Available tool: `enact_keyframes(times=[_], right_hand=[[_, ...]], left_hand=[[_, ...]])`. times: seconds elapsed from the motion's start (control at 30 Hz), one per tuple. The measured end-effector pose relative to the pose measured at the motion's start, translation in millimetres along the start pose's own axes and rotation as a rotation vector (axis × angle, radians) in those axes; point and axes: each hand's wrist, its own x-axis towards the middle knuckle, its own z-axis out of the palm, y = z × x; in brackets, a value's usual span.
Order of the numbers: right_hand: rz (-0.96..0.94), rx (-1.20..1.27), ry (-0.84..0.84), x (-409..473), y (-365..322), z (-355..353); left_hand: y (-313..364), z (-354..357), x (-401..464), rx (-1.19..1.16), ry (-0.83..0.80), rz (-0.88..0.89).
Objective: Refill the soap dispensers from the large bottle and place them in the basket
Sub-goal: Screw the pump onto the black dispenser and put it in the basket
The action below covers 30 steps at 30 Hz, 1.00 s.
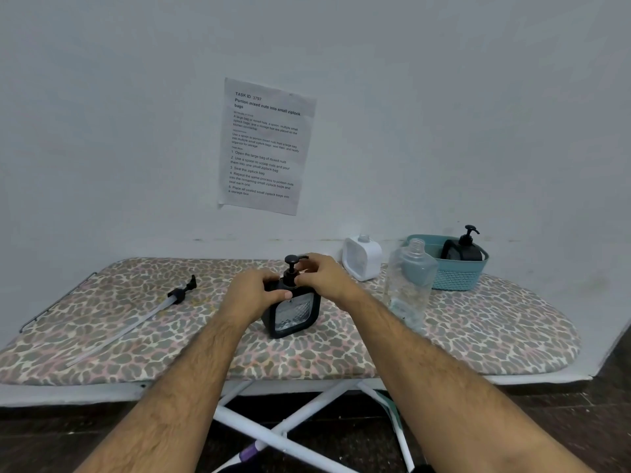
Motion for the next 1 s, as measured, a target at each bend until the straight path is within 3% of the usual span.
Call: enact_keyframes(times=[0.2,0.5,1.0], right_hand=[[0.01,0.115,-0.002,1.8,3.9,-1.2],[-0.025,0.096,-0.08,3.9,1.9,-7.6],[-0.07,-0.057,-0.048,6.0,-6.0,-3.6]], left_hand=[[-1.2,0.6,0.5,-0.007,0.002,-0.006],[-3.0,1.3,1.8,-0.016,-0.01,-0.022],[-2.7,1.4,1.9,-0.01,-0.009,-0.008]])
